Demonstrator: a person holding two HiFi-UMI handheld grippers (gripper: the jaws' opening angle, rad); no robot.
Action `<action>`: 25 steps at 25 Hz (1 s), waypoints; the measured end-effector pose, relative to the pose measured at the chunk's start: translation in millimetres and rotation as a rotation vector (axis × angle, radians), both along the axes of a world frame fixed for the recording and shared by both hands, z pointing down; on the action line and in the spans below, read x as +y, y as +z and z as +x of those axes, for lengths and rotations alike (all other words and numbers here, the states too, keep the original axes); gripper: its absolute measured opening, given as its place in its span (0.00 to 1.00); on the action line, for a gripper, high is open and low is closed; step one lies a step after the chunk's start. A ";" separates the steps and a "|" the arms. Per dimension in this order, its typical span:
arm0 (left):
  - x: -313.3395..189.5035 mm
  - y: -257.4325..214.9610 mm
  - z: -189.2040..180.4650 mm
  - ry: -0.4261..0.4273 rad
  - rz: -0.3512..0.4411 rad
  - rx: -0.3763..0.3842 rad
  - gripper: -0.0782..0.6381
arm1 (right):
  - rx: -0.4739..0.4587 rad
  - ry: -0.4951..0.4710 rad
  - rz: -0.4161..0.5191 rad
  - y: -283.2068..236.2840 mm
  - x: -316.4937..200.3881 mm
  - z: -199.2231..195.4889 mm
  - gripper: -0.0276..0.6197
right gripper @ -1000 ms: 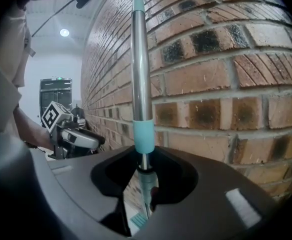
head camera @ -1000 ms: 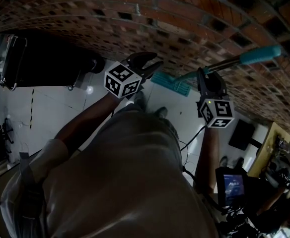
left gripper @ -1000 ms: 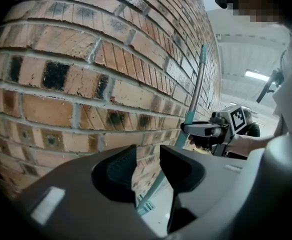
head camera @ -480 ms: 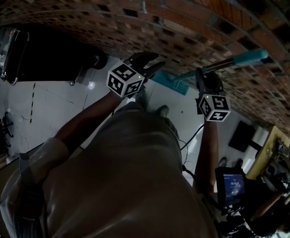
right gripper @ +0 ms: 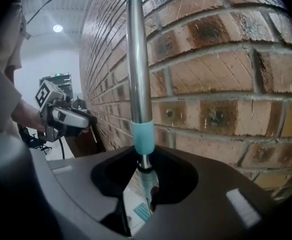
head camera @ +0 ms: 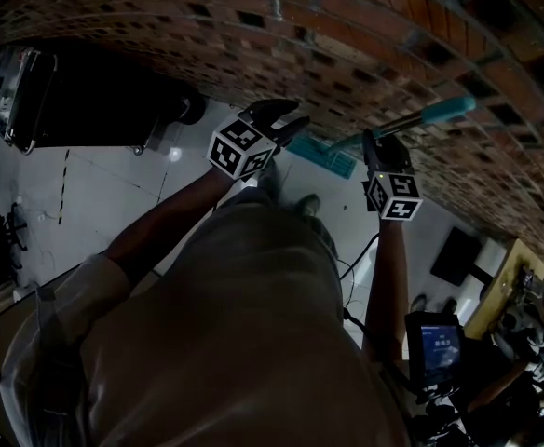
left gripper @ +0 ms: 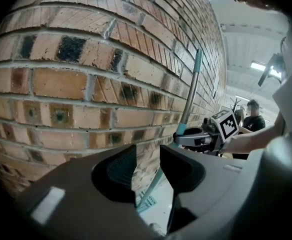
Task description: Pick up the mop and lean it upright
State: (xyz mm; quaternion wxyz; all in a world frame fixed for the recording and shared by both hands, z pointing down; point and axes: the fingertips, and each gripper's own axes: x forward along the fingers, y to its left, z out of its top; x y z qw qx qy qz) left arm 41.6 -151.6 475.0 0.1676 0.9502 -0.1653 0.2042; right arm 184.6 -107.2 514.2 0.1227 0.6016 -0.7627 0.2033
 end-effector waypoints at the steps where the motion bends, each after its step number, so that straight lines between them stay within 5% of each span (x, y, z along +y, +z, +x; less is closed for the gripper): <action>1: -0.3 2.0 0.0 0.001 0.001 -0.005 0.34 | 0.003 -0.003 -0.005 3.8 -0.1 -0.9 0.20; 25: -2.9 63.6 -15.2 0.012 -0.039 -0.131 0.34 | 0.038 -0.047 -0.136 89.1 -6.3 -19.0 0.20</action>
